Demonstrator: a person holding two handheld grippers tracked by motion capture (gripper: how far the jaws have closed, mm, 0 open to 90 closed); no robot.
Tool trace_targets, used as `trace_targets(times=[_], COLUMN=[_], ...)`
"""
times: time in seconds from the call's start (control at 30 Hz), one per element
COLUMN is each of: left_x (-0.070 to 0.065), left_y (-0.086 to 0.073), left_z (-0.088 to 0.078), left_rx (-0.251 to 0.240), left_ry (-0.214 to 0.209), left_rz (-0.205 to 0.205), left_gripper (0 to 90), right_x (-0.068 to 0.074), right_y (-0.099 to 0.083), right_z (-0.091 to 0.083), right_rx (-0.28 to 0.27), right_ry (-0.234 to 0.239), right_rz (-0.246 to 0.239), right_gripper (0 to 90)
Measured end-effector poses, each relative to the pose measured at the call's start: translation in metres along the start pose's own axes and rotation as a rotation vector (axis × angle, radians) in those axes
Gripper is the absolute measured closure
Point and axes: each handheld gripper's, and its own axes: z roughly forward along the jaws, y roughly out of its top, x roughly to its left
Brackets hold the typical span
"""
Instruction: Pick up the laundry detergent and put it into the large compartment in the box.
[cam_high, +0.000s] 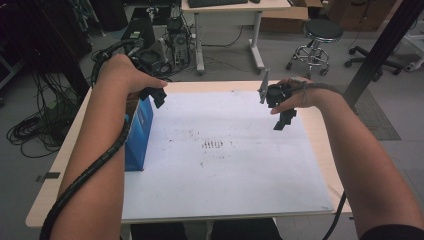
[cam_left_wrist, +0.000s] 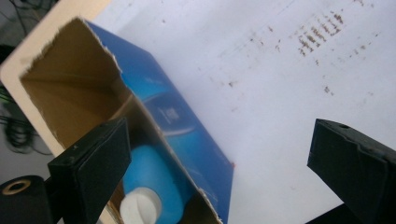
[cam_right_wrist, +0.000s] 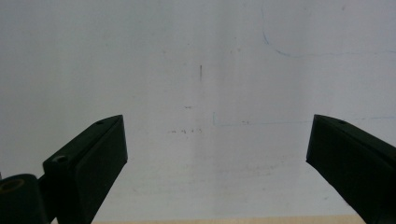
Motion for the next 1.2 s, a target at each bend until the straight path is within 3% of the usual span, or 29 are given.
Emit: trace_targets(times=[0.3, 0.57, 0.77, 0.9, 1.2], left_x=[-0.022, -0.041, -0.047, -0.053, -0.067], left_y=[0.014, 0.021, 0.023, 0.024, 0.028], left_z=[0.002, 0.007, 0.011, 0.012, 0.016], left_rx=[-0.020, -0.045, -0.022, -0.045, -0.048], left_ry=[-0.050, -0.083, -0.091, -0.111, -0.136], left_rz=[0.131, 0.280, 0.330, 0.384, 0.457], left_gripper=[6.0, 6.4, 6.0, 6.2, 6.3], right_x=[0.000, 0.001, 0.001, 0.001, 0.005], right_y=[-0.002, 0.000, 0.001, 0.001, 0.004], right_z=[-0.002, -0.001, 0.000, 0.000, 0.000], right_rx=[0.003, 0.007, 0.007, 0.007, 0.012], right_ry=[-0.001, 0.002, 0.003, 0.003, 0.001], right_rz=[0.004, 0.003, -0.005, -0.003, -0.014], right_gripper=[4.9, 4.9, 5.0, 5.0, 5.0])
